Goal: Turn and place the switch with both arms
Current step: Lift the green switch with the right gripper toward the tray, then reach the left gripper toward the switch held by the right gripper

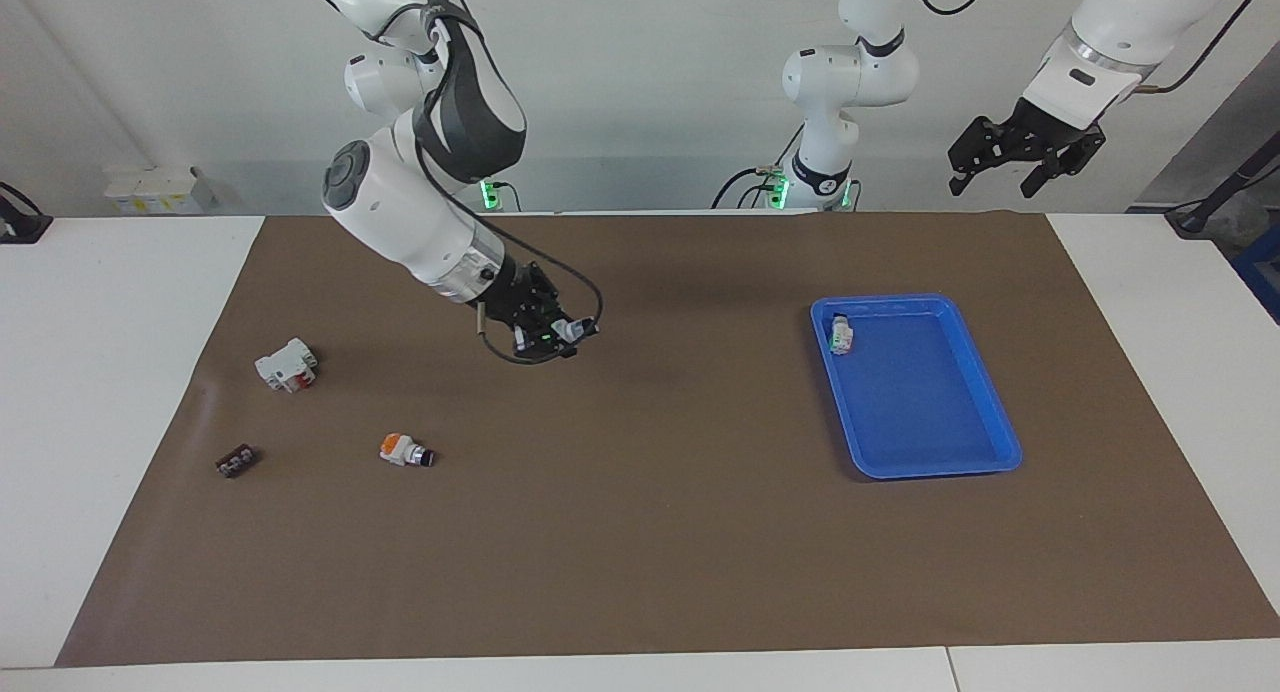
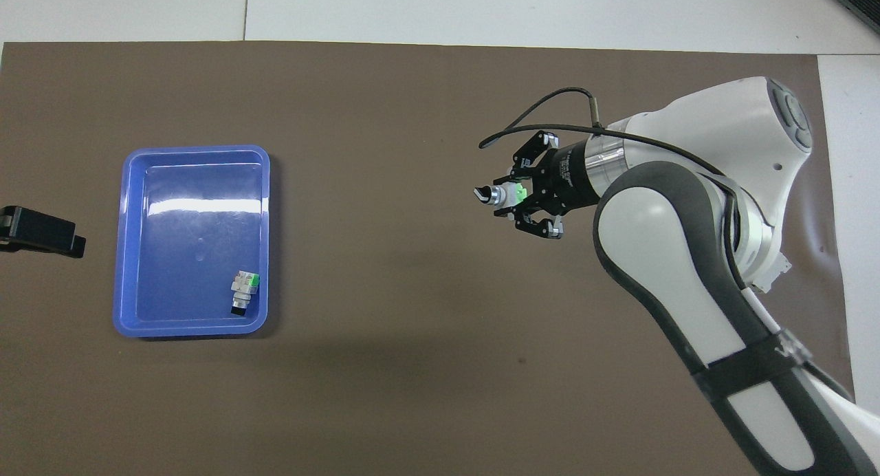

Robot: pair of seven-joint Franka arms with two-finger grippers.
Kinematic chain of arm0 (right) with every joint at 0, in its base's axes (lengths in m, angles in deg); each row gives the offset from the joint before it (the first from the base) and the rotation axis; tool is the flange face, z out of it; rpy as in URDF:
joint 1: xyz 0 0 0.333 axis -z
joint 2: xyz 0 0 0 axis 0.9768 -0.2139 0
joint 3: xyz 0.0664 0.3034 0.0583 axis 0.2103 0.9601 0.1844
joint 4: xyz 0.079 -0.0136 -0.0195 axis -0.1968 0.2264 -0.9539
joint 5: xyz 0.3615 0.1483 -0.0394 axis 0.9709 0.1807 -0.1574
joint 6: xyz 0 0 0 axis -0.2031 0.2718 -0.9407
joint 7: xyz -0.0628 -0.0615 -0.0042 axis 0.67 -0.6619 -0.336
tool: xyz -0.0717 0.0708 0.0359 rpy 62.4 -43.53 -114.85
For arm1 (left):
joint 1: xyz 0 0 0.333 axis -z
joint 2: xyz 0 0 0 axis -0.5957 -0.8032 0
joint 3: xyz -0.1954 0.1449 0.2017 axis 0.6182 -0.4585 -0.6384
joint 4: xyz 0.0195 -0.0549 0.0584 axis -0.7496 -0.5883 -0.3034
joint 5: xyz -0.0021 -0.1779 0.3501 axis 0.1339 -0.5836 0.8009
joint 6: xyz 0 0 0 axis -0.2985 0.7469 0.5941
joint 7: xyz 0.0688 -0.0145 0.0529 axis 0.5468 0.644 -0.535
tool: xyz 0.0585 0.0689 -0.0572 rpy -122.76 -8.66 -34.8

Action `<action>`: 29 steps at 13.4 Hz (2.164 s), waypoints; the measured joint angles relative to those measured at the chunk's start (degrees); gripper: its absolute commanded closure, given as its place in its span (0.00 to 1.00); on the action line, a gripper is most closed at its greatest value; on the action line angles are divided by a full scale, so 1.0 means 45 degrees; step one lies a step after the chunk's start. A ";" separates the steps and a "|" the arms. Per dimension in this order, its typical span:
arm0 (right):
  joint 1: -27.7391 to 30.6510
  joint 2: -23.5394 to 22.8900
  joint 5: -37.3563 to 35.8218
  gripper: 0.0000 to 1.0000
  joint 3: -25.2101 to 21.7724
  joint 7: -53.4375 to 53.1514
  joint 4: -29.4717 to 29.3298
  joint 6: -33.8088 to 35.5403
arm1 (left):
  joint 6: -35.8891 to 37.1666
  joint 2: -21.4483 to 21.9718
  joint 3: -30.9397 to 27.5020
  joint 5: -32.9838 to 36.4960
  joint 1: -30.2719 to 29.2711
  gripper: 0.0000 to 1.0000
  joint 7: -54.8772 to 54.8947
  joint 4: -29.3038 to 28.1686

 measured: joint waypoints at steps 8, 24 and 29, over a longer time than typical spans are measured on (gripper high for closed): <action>-0.0268 -0.0230 0.2877 1.00 0.2144 -0.1242 -0.1090 -0.1227 | -0.1270 0.0034 0.0259 -0.2857 0.0682 0.14 -0.1473 -0.0345; -0.1569 -0.0292 0.2883 1.00 0.2600 -0.2432 -0.1102 -0.3548 | -0.4014 0.0852 0.0506 -0.8121 0.0993 0.58 -0.9205 -0.2713; -0.1569 -0.0304 0.2883 1.00 0.2600 -0.2432 -0.1102 -0.3547 | -0.4431 0.0828 0.0531 -0.8223 0.1141 0.59 -0.9317 -0.2933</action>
